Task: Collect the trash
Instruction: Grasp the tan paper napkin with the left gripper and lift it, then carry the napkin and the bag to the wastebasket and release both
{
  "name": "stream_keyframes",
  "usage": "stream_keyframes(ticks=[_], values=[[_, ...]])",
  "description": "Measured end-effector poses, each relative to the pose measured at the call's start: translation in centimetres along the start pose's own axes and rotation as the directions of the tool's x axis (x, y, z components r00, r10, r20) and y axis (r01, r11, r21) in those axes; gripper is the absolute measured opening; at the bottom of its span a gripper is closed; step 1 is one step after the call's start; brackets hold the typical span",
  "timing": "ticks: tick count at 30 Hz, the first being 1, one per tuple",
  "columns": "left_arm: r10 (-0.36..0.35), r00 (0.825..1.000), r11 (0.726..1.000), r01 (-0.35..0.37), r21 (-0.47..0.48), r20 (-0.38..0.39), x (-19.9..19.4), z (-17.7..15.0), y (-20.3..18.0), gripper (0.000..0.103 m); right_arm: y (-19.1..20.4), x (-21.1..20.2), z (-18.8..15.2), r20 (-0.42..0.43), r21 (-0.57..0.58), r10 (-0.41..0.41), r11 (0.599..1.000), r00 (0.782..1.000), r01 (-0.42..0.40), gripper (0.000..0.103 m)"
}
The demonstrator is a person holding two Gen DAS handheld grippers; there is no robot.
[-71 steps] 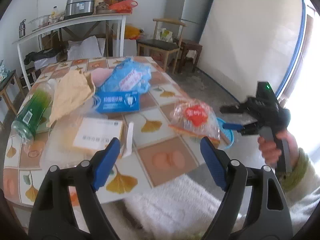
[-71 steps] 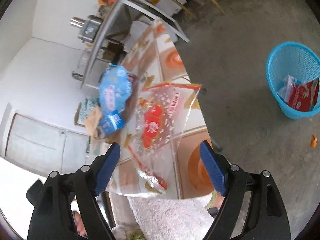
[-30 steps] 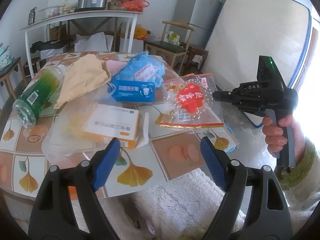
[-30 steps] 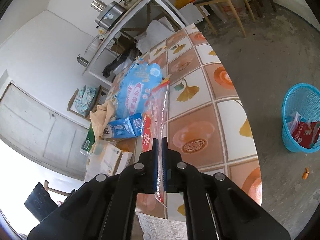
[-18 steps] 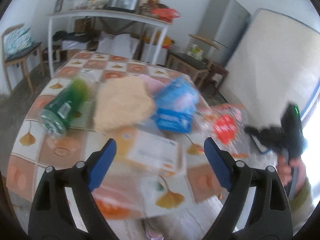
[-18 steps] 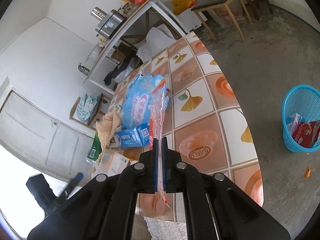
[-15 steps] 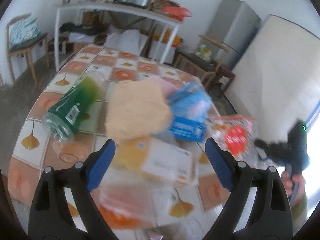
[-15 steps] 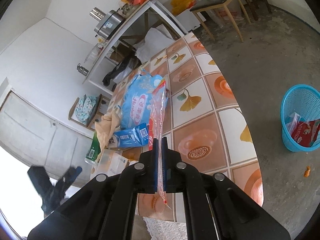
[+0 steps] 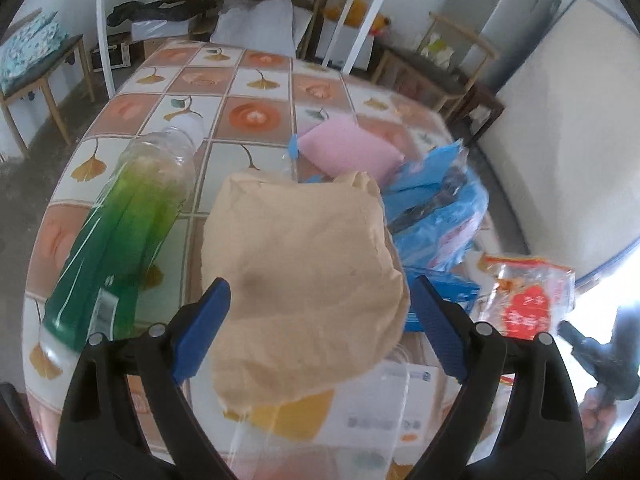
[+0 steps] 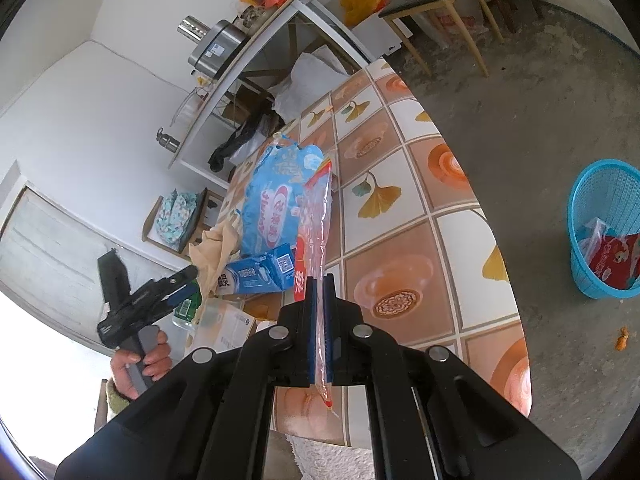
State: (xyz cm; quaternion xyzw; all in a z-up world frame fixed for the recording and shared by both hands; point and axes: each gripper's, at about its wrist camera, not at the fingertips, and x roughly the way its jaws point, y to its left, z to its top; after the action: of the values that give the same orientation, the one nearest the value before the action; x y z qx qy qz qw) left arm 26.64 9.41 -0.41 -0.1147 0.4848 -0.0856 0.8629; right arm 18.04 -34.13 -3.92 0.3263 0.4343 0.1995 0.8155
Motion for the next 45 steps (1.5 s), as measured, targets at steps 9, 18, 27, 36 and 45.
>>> stream_keyframes(ticks=[9, 18, 27, 36, 45], values=[[0.048, 0.999, 0.999, -0.048, 0.009, -0.025, 1.6, 0.1, -0.2, 0.039, -1.1, -0.2, 0.0, -0.001, 0.018, 0.014, 1.000, 1.000, -0.014, 0.003], [0.030, 0.999, 0.999, -0.030, -0.027, 0.028, 0.0, -0.1, 0.5, 0.005, -1.4, -0.7, 0.1, 0.011, 0.022, 0.020, 1.000, 1.000, -0.020, 0.003], [-0.001, 0.981, 0.998, 0.014, -0.064, 0.194, -5.6, -0.5, 1.1, 0.003, -1.4, -1.1, 0.1, 0.026, 0.022, 0.028, 0.999, 0.999, -0.029, 0.003], [-0.054, 0.950, 0.997, 0.066, -0.029, 0.307, -10.5, -1.9, -0.5, 0.003, -0.1, -2.1, 0.5, 0.054, -0.017, 0.034, 0.999, 0.998, -0.033, 0.003], [-0.161, 0.926, 0.986, 0.164, 0.021, 0.341, -12.3, -3.0, -3.3, 0.003, 2.0, -4.0, 0.4, 0.102, -0.072, 0.048, 0.997, 0.994, -0.040, 0.003]])
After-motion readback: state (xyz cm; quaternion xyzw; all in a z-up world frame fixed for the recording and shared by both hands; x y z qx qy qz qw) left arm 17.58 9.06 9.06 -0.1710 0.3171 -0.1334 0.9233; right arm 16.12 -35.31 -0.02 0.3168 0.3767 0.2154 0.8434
